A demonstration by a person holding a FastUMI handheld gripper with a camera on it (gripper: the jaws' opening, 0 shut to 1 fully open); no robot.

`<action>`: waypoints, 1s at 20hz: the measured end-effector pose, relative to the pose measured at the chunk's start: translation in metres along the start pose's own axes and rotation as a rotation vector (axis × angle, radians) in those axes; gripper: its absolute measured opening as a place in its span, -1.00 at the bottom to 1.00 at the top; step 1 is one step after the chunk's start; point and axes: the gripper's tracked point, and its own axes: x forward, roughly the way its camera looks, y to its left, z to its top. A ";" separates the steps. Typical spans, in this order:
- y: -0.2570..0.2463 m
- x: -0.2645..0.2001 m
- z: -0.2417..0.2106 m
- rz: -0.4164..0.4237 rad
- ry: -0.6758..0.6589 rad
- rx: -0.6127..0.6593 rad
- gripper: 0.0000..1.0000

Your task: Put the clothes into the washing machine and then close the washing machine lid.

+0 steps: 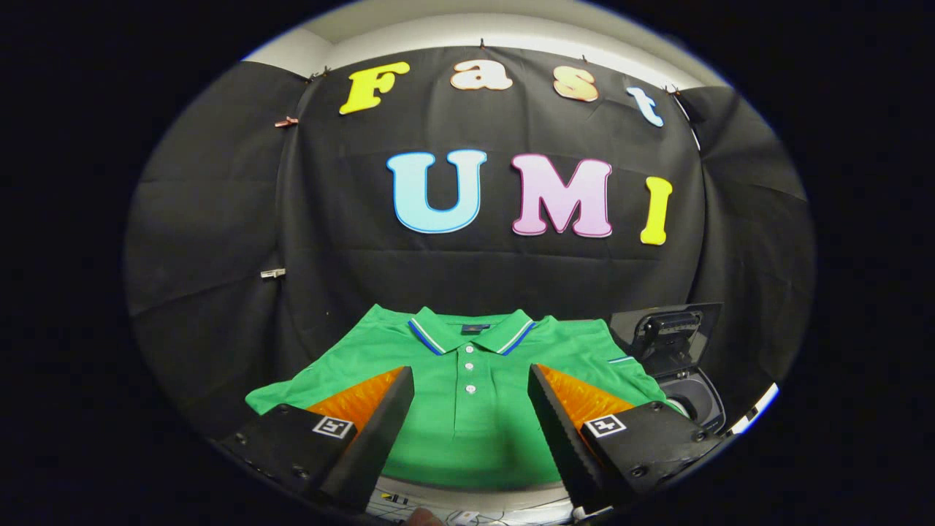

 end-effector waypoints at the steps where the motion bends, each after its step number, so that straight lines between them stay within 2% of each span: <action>1: -0.002 0.010 0.003 -0.005 0.035 0.006 0.98; 6: -0.005 0.059 -0.007 -0.020 0.266 0.046 0.98; 9: 0.003 0.086 -0.010 0.009 0.369 0.052 0.99; 12: -0.005 0.097 -0.031 -0.015 0.514 -0.028 1.00; 15: -0.003 0.098 -0.054 0.006 0.659 -0.034 1.00; 17: -0.004 0.100 -0.054 0.003 0.713 -0.019 1.00; 20: -0.007 0.102 -0.056 0.040 0.826 -0.073 1.00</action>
